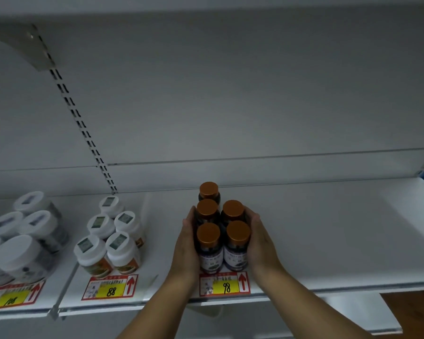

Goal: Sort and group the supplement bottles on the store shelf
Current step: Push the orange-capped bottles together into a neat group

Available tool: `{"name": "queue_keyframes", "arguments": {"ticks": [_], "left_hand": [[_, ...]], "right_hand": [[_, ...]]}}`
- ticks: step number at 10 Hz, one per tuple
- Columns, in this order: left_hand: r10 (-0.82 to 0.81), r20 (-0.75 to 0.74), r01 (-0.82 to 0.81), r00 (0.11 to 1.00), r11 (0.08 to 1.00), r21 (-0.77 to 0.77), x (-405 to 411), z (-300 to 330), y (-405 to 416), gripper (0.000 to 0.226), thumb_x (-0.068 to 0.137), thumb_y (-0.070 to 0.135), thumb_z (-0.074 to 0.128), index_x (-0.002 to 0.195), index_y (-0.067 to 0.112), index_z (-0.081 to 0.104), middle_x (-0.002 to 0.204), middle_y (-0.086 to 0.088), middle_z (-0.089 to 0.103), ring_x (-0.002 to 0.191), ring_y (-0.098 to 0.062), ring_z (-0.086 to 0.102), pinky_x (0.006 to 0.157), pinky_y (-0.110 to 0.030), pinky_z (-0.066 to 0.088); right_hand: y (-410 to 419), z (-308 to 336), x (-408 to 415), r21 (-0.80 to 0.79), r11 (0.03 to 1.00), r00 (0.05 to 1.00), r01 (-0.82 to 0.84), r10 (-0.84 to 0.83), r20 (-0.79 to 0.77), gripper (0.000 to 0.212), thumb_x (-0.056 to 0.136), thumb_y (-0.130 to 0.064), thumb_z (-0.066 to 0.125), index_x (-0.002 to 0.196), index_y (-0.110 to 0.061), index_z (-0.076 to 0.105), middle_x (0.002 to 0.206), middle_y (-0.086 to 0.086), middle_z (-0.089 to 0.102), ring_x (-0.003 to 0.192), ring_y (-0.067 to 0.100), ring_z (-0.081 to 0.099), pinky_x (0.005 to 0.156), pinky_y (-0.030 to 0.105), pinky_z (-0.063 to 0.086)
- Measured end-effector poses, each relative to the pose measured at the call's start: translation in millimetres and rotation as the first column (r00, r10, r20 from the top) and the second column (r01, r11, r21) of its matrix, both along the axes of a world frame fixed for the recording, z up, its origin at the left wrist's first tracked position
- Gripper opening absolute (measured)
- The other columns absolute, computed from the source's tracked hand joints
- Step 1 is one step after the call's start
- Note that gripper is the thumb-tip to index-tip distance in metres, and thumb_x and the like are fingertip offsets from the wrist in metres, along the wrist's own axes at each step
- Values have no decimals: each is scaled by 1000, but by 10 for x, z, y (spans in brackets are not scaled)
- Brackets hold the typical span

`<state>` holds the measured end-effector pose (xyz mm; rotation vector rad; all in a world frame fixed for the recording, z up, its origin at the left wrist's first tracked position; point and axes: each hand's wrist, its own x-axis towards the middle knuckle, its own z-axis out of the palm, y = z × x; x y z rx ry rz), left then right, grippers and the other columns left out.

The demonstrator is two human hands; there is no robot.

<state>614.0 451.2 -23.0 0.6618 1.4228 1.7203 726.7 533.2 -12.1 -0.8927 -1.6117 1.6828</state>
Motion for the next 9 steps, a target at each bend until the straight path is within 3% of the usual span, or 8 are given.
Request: {"name": "queue_keyframes", "arguments": {"ticks": [1, 2, 3, 4, 5, 7, 8, 9], "left_hand": [[-90, 77, 89, 993, 996, 20, 16, 28, 30, 53, 73, 77, 39, 110, 47, 64, 110, 7, 74, 104, -18, 69, 74, -26, 58], [-114, 116, 111, 987, 993, 35, -25, 20, 40, 48, 83, 70, 35, 109, 45, 65, 110, 7, 74, 104, -16, 68, 72, -21, 57], [-153, 173, 154, 973, 988, 4, -86, 41, 36, 49, 85, 69, 34, 112, 43, 65, 113, 6, 73, 105, -15, 68, 73, -22, 57], [-203, 167, 205, 965, 979, 8, -167, 79, 60, 53, 90, 66, 29, 117, 36, 64, 117, 4, 71, 109, -15, 66, 76, -20, 56], [-192, 133, 185, 972, 981, 60, -196, 125, 118, 47, 95, 57, 30, 114, 35, 67, 114, 7, 72, 106, -11, 67, 75, -16, 55], [-118, 113, 115, 987, 993, 32, -184, 99, 166, 47, 95, 50, 35, 128, 26, 56, 119, 5, 70, 110, -12, 65, 77, -15, 53], [-106, 120, 109, 987, 994, -17, -196, 215, 78, 44, 99, 45, 27, 114, 33, 67, 121, 11, 67, 105, -1, 65, 75, -9, 51], [-62, 38, 65, 997, 995, -77, -198, 280, -17, 40, 101, 40, 25, 139, 37, 34, 146, 14, 36, 115, 12, 42, 89, 0, 37]], "right_hand": [[0, 29, 33, 31, 999, 999, -14, 12, 40, 32, 97, -48, 23, 109, -48, 53, 105, -27, 63, 91, -16, 60, 66, 3, 46], [251, 214, 38, 161, 986, 996, 50, -61, 68, 31, 92, -48, 37, 120, -38, 48, 123, -20, 52, 105, -13, 52, 84, 8, 38], [661, 576, -206, 252, 965, 979, -68, 17, 202, 26, 93, -37, 48, 118, -32, 53, 122, -10, 52, 112, 7, 49, 91, 23, 34], [830, 772, -547, 192, 881, 839, -432, 315, 443, 33, 93, -40, 46, 126, -32, 50, 126, -11, 49, 114, 7, 46, 94, 24, 35], [839, 712, -680, 159, 797, 711, -582, 405, 574, 34, 94, -37, 47, 126, -27, 52, 127, -7, 53, 114, 11, 50, 95, 27, 39], [833, 620, -662, 175, 816, 764, -550, 408, 500, 23, 94, -36, 47, 115, -31, 56, 118, -7, 59, 104, 9, 55, 79, 21, 43], [853, 591, -681, 175, 780, 729, -601, 445, 521, 17, 94, -38, 47, 109, -37, 55, 114, -13, 59, 104, 4, 55, 76, 15, 41], [928, 688, -646, 140, 740, 678, -657, 500, 539, 12, 94, -39, 46, 103, -43, 53, 110, -18, 57, 101, -3, 53, 77, 13, 39]]}}
